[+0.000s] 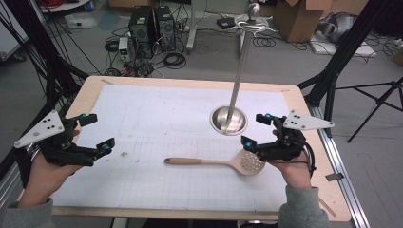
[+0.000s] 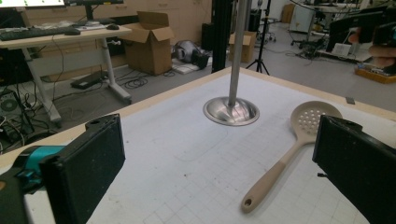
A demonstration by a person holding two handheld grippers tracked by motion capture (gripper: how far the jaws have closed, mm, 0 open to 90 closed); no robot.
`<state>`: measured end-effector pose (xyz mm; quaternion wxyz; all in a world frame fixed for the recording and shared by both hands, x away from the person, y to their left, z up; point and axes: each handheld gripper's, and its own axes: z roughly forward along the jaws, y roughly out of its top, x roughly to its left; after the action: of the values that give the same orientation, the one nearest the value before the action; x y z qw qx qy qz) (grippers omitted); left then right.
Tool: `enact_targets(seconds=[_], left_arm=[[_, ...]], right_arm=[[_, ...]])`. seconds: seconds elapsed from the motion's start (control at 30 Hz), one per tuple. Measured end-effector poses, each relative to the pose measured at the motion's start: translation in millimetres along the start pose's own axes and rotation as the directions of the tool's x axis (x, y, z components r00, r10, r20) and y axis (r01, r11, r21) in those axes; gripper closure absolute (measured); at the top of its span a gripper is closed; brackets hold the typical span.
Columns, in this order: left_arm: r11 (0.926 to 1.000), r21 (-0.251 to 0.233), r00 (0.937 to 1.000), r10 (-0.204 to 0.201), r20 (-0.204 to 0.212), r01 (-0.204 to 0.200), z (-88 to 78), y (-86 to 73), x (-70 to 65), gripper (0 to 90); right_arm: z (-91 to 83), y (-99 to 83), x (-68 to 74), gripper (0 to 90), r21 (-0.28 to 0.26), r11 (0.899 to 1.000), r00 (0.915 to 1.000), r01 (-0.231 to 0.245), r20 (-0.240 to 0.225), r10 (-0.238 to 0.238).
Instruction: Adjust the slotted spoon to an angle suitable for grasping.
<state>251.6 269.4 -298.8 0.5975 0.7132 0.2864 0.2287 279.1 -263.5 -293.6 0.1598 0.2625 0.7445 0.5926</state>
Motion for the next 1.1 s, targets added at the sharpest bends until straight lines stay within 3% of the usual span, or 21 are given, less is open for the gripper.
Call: enact_targets(seconds=[0.23,0.43,0.53,0.83,1.1], left_arm=[[0.9998,0.019,0.9999,-0.002,-0.011,0.002,-2.6,-5.2,1.1,2.7],[0.9996,0.027,0.9999,0.002,-0.013,-0.002,-6.1,-8.3,0.4,2.7],[0.9996,0.03,0.9999,0.001,-0.014,0.0,-7.8,-9.3,-0.1,2.7],[0.9994,0.035,0.9998,0.005,-0.021,-0.004,-10.8,-11.5,0.4,2.7],[0.999,0.043,0.9998,0.006,-0.019,-0.005,-10.2,-13.2,-0.2,2.7]], right_arm=[[29.4,-6.7,2.2,7.4,0.063,0.998,0.9983,0.028,-0.053,-0.024],[41.8,-10.7,1.8,7.5,0.081,0.997,0.9974,0.018,-0.072,-0.012],[48.4,-12.3,2.3,14.2,0.093,0.995,0.9955,0.025,-0.094,-0.016],[65.8,-16.1,7.6,16.8,0.136,0.989,0.9907,0.05,-0.132,-0.031],[75.9,-20.4,12.5,27.5,0.159,0.983,0.9851,0.087,-0.161,-0.061]])
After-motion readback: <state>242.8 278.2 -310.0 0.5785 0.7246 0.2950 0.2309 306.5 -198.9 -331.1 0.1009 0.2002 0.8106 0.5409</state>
